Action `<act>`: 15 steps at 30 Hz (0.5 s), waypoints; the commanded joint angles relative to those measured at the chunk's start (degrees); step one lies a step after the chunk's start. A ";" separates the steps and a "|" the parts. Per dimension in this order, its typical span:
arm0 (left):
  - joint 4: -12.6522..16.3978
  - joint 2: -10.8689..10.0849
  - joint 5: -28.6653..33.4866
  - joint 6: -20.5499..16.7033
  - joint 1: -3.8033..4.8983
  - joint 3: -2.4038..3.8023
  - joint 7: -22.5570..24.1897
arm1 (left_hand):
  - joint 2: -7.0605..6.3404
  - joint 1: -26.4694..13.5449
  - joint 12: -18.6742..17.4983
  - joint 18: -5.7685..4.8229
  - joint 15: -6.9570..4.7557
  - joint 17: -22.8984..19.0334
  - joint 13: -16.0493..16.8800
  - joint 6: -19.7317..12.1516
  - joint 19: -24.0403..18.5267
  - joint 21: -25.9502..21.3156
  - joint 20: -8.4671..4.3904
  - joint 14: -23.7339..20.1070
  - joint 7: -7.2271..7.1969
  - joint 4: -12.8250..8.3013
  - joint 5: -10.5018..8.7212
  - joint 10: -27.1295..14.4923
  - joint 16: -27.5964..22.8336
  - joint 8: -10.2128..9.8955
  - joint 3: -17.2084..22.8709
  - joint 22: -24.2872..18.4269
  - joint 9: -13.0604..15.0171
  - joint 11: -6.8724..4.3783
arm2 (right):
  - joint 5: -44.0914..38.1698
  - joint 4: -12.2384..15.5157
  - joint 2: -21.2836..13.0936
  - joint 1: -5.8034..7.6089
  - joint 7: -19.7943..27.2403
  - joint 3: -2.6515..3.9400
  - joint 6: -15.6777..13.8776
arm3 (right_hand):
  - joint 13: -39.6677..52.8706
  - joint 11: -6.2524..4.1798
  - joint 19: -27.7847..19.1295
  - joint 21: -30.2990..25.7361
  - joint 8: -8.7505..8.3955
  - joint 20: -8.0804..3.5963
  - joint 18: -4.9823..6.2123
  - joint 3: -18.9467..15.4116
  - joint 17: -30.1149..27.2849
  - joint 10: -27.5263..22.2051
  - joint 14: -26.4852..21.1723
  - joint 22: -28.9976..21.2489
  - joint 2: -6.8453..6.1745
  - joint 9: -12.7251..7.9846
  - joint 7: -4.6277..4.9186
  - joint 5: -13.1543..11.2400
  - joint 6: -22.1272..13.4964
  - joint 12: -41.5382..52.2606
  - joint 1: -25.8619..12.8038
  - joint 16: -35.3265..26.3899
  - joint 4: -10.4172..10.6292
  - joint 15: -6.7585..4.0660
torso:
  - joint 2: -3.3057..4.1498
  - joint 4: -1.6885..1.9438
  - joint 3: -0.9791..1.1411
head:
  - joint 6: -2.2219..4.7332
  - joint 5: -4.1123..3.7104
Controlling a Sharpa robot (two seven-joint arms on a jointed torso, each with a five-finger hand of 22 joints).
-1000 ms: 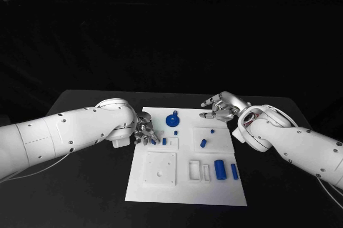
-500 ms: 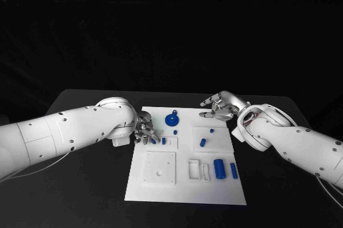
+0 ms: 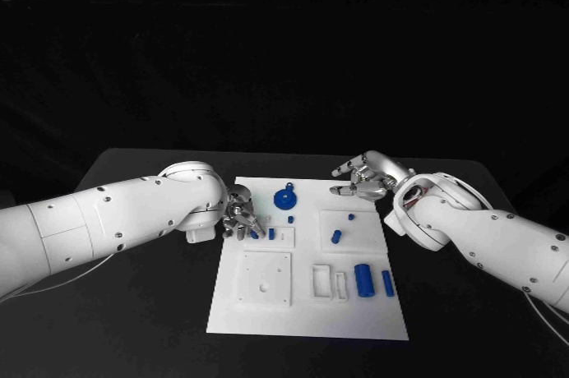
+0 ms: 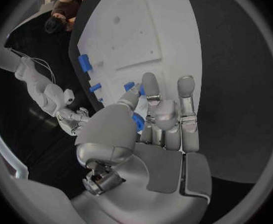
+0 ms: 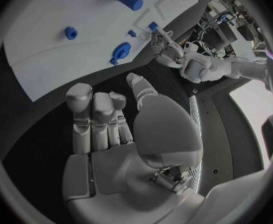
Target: Assemble the parts on the task board
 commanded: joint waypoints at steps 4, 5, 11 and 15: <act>-0.28 -0.22 -1.81 3.53 -1.38 -1.04 -2.84 | 1.20 1.56 -0.08 0.30 0.09 0.09 0.07 1.45 0.06 0.25 0.21 0.26 -1.97 -0.52 0.71 2.61 -0.10 -0.34 0.30 1.08 0.04 -0.30 | -0.13 0.10 -0.01 -0.05 0.42 0.02 0.63 | 0.04 -0.05 0.25 -0.21 -0.18 0.00 0.20 -0.04 -0.06 -0.37 -0.09 5.62 0.13 -0.03 0.10 0.32 0.13 -0.16 -0.62 -0.24 0.04 0.02 | 0.00 -0.02 0.00 | 0.03 0.03; -0.29 -0.27 -1.85 3.51 -1.38 -1.04 -2.87 | 1.20 1.56 -0.08 0.30 0.09 0.09 0.07 1.45 0.06 0.25 0.21 0.26 -1.97 -0.52 0.71 2.61 -0.10 -0.34 0.30 1.08 0.04 -0.30 | -0.13 0.11 -0.01 -0.05 0.42 0.02 0.63 | 0.04 -0.05 0.25 -0.21 -0.18 0.00 0.20 -0.04 -0.06 -0.37 -0.09 5.62 0.13 -0.03 0.10 0.32 0.13 -0.16 -0.62 -0.24 0.04 0.02 | 0.00 -0.02 0.00 | 0.03 0.03; -0.30 -0.55 -1.97 3.49 -1.38 -1.05 -3.02 | 1.17 1.47 -0.04 0.32 0.08 0.18 0.07 1.54 0.07 0.26 0.21 0.32 -2.01 -0.55 0.82 2.62 -0.08 -0.28 0.32 1.08 0.07 -0.32 | -0.13 0.13 -0.04 -0.06 0.42 0.02 0.62 | 0.04 -0.05 0.25 -0.21 -0.18 0.00 0.20 -0.04 -0.06 -0.37 -0.09 5.62 0.13 -0.03 0.10 0.32 0.13 -0.16 -0.62 -0.24 0.04 0.02 | 0.00 0.02 0.00 | 0.04 0.01; -0.28 -0.60 -2.00 3.54 -1.39 -1.05 -3.06 | 1.18 1.41 0.01 0.31 0.06 0.29 0.07 1.56 0.11 0.29 0.19 0.38 -2.03 -0.60 0.86 2.61 -0.06 -0.25 0.36 1.08 0.11 -0.32 | -0.13 0.13 -0.04 -0.06 0.42 0.02 0.62 | 0.04 -0.05 0.25 -0.21 -0.18 0.00 0.20 -0.04 -0.06 -0.37 -0.09 5.62 0.13 -0.03 0.10 0.32 0.13 -0.16 -0.62 -0.24 0.04 0.02 | 0.01 0.01 -0.02 | 0.03 0.00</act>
